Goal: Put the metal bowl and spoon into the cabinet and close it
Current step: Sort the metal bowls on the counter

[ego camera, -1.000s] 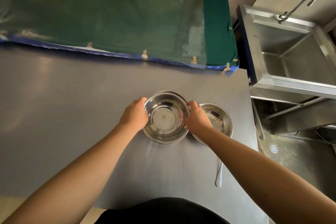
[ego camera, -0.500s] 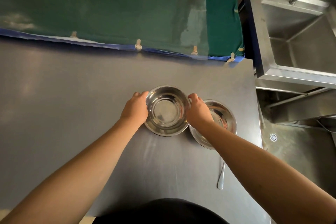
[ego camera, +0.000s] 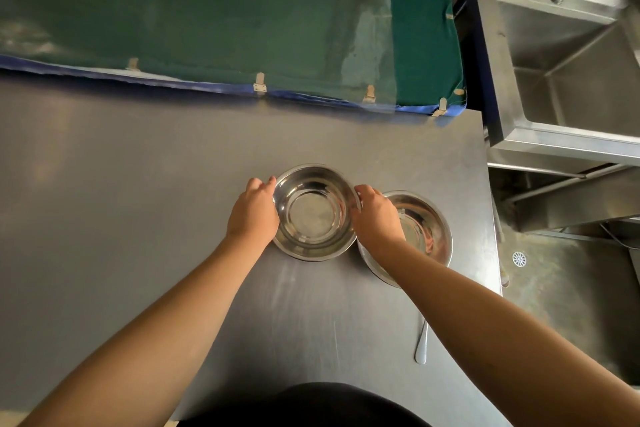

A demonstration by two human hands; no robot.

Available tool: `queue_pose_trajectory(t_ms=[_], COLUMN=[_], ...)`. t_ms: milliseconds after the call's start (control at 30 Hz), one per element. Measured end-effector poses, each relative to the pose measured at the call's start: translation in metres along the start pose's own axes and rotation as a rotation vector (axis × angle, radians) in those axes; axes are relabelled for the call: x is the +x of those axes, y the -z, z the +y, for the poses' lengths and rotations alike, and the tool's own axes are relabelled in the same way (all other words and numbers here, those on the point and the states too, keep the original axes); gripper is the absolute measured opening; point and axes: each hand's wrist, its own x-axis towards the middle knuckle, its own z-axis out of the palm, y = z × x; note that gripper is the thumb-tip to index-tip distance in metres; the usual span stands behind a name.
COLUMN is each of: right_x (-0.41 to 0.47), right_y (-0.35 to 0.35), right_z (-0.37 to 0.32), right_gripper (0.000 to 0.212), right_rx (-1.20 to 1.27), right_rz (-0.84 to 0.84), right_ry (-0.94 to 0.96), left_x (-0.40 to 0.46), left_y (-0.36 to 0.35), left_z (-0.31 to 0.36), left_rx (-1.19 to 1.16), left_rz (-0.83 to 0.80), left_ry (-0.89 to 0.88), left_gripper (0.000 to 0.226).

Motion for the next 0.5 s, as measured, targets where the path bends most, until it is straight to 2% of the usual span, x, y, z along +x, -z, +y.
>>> queue_pose_trajectory(t_ms=[367,500], right_x=[-0.012,-0.015], right_y=[-0.007,-0.008], right_z=[0.002,-0.002], right_gripper=[0.018,0.027], right_rx=[-0.02,0.017], right_rz=[-0.047,-0.086], right_ry=[-0.032,-0.055], left_x=[-0.007,-0.016], left_y=[0.002,0.005], left_z=[-0.014,-0.018], left_rx=[-0.178,-0.203], left_rz=[-0.075,-0.079], left_ry=[0.113,0.132], left_gripper=[0.055,0.054])
